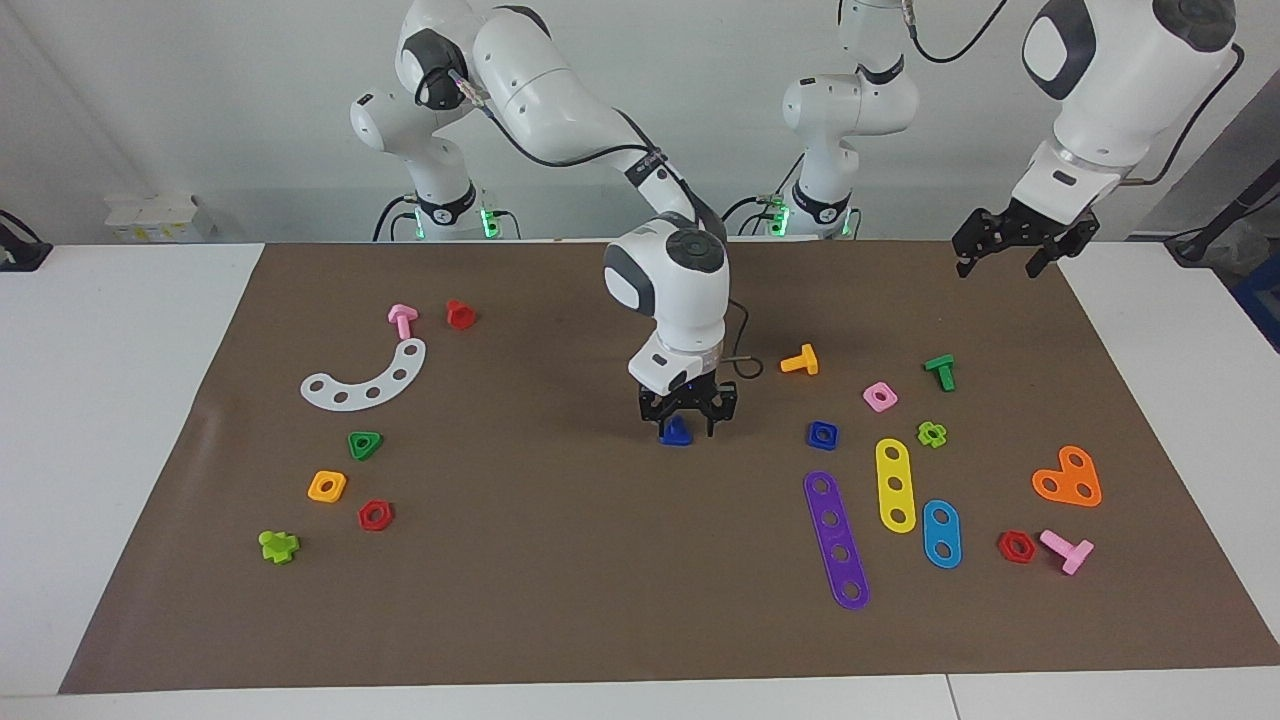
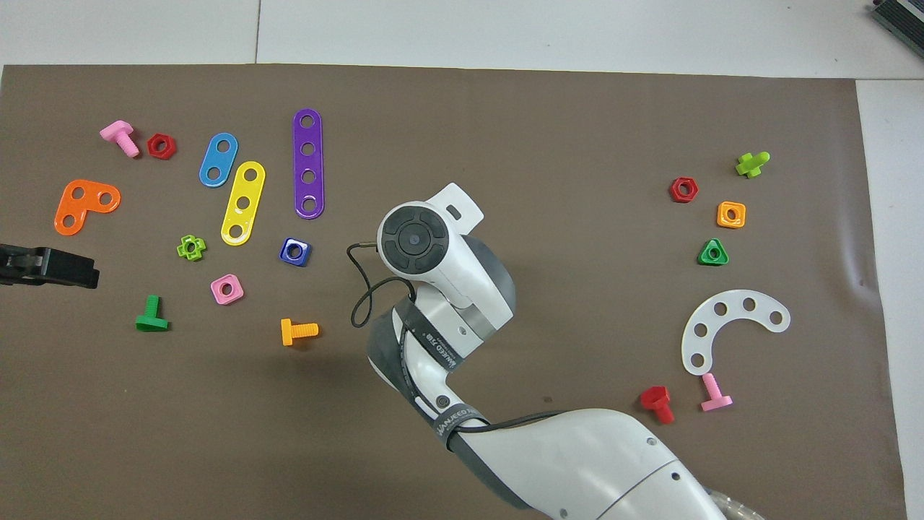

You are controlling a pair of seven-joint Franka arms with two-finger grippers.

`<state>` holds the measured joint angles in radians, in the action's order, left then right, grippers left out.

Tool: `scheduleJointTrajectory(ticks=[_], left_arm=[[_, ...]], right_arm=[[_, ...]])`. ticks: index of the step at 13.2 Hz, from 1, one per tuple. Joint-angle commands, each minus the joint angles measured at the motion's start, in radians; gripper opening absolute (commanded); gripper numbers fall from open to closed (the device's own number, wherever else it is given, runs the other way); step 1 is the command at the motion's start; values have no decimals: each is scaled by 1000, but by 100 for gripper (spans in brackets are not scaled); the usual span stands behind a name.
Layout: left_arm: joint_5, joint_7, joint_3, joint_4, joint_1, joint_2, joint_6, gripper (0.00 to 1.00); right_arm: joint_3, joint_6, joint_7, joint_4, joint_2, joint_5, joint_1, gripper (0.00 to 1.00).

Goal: Unscrew and place screws in storage area

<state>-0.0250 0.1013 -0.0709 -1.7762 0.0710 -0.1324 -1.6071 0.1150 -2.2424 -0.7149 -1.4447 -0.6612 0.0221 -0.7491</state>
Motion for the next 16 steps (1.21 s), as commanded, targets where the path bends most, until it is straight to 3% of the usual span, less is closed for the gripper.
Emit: scheduleJointTrajectory(ticks=[1, 7, 10, 14, 16], left_arm=[[-20, -5, 11, -32, -5, -32, -5, 100], [16, -6, 14, -17, 4, -21, -57, 100], [16, -9, 25, -9, 10, -15, -88, 100], [16, -54, 31, 38, 16, 10, -86, 100], [14, -54, 28, 113, 16, 42, -44, 100]], right_arm=[[3, -8, 34, -34, 14, 2, 2, 56], [0, -5, 51, -57, 22, 2, -1, 39], [0, -5, 51, -59, 25, 2, -1, 0], [0, -3, 61, -49, 23, 1, 5, 0], [0, 6, 63, -24, 26, -8, 7, 0]])
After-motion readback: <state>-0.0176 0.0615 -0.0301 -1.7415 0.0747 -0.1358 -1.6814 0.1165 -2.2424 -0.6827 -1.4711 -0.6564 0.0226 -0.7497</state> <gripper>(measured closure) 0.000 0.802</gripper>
